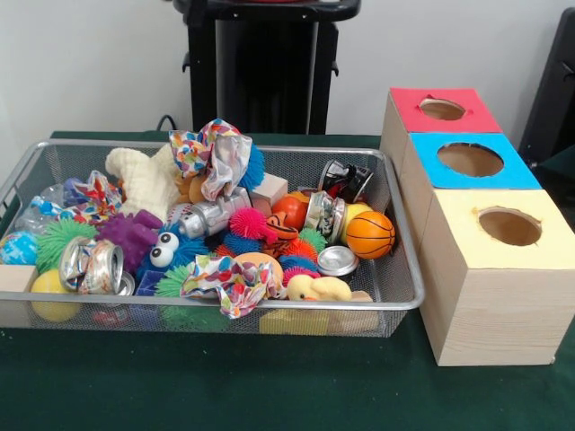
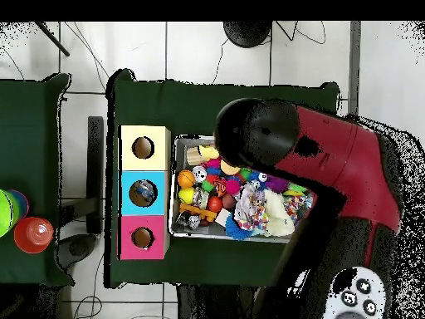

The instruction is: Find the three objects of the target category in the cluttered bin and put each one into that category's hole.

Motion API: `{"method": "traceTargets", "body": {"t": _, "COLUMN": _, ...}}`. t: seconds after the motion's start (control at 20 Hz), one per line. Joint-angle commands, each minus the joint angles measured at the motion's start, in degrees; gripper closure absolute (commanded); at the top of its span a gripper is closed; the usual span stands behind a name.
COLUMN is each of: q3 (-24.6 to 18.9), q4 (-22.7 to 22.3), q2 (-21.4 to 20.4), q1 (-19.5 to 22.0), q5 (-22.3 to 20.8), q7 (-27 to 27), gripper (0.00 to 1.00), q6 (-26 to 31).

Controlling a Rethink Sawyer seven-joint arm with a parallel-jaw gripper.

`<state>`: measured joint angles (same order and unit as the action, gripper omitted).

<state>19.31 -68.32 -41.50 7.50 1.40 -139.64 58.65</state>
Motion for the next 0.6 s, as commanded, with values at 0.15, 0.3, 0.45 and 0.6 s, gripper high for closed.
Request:
{"method": "traceTargets", "body": {"t": 0.15, "q3": -12.1, "q4": -14.9, "q2": 1.9, "q1": 3.6, "q5": -5.4, "q7": 15.3, "gripper": 0.00, "q6": -13.4}}
{"method": "traceTargets", "body": {"t": 0.3, "q3": -13.1, "q4": -15.0, "q2": 2.5, "q1": 4.2, "q5": -7.2, "q7": 15.0, "gripper": 0.00, "q6": -14.9}}
{"method": "traceTargets", "body": {"t": 0.45, "q3": -14.0, "q4": -15.2, "q2": 3.0, "q1": 4.8, "q5": -8.8, "q7": 13.9, "gripper": 0.00, "q6": -17.0}}
{"method": "traceTargets", "body": {"t": 0.6, "q3": -15.8, "q4": -15.5, "q2": 3.2, "q1": 6.1, "q5": -9.8, "q7": 14.8, "gripper": 0.00, "q6": -18.4}}
